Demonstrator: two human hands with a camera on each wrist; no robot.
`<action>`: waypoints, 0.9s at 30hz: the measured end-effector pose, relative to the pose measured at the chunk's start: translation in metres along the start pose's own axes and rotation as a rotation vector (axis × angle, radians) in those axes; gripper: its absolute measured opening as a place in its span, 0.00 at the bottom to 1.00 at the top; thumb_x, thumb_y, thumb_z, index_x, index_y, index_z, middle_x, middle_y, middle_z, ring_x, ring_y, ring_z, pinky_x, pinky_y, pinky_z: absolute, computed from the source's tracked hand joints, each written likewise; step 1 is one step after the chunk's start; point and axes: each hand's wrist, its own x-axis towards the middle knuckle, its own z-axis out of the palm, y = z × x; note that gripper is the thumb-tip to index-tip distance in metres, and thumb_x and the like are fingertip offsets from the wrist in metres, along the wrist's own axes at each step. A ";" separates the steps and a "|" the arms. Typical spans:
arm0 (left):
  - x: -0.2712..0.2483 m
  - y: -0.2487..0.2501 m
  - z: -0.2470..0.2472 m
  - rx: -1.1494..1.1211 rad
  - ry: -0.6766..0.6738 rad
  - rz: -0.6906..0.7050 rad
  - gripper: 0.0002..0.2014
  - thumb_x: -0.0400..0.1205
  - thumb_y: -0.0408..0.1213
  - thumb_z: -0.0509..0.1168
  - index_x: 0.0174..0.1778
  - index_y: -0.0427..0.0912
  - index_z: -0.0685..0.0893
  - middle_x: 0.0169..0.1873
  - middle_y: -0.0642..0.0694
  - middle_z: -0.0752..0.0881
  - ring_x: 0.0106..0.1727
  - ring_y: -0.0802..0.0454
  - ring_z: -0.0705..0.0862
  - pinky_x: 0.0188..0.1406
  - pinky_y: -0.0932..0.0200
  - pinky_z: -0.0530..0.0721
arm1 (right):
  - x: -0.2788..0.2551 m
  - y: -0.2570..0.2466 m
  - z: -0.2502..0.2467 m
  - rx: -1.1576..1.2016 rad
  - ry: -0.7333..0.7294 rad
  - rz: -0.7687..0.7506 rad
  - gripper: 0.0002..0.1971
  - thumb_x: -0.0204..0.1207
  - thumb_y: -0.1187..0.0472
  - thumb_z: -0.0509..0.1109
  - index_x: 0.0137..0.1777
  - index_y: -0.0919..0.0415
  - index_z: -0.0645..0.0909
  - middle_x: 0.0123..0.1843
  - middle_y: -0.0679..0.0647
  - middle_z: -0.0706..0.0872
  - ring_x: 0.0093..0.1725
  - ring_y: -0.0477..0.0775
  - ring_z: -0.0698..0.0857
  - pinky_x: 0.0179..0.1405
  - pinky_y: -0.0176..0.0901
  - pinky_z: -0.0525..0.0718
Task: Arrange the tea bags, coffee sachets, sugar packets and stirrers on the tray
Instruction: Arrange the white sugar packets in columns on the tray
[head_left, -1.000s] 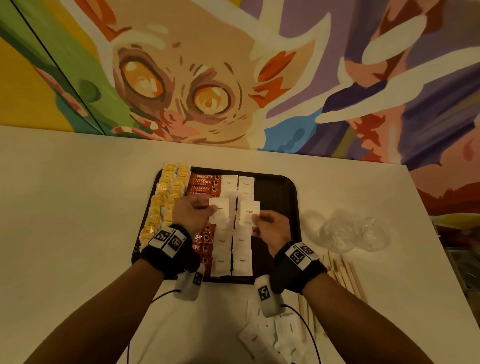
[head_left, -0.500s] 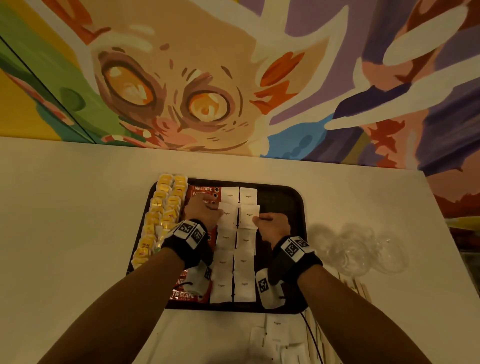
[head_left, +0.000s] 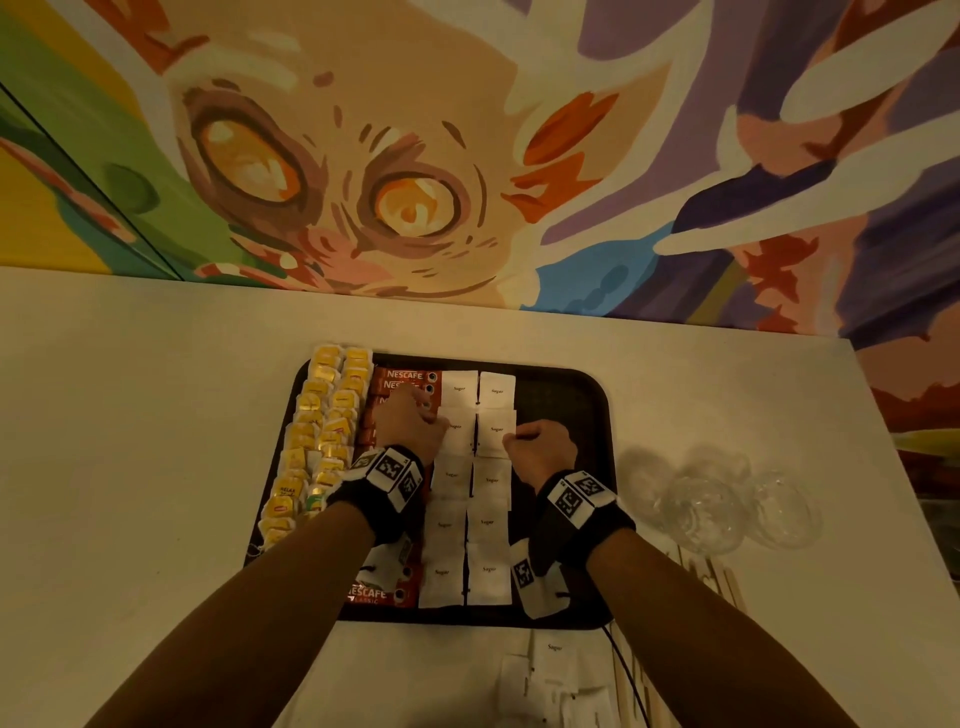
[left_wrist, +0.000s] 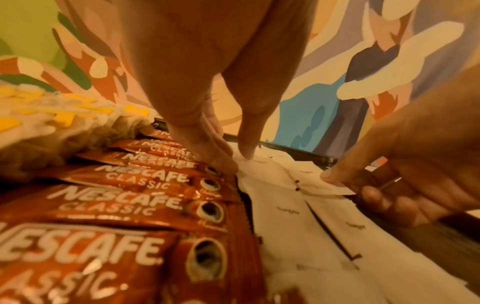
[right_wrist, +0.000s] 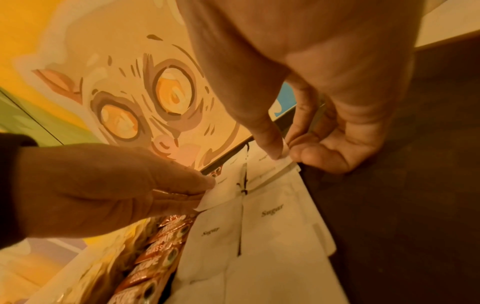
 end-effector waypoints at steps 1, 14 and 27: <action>0.000 0.000 0.000 0.004 -0.007 0.000 0.15 0.76 0.33 0.74 0.54 0.40 0.78 0.46 0.45 0.87 0.49 0.51 0.85 0.41 0.66 0.77 | -0.001 0.000 -0.001 -0.003 0.003 -0.003 0.10 0.77 0.63 0.73 0.58 0.60 0.82 0.57 0.55 0.86 0.57 0.55 0.86 0.56 0.46 0.87; -0.040 -0.003 -0.017 0.049 -0.023 0.226 0.12 0.78 0.35 0.73 0.55 0.40 0.82 0.45 0.50 0.84 0.47 0.57 0.81 0.33 0.77 0.68 | -0.029 0.022 -0.022 0.052 -0.055 -0.129 0.06 0.77 0.58 0.75 0.49 0.50 0.80 0.50 0.50 0.87 0.51 0.52 0.87 0.56 0.52 0.89; -0.150 -0.041 0.006 0.281 -0.445 0.481 0.04 0.78 0.38 0.73 0.46 0.46 0.85 0.41 0.54 0.86 0.41 0.61 0.84 0.36 0.74 0.78 | -0.120 0.111 -0.071 -0.085 -0.104 -0.170 0.03 0.76 0.58 0.75 0.45 0.51 0.84 0.43 0.47 0.87 0.46 0.49 0.88 0.48 0.41 0.86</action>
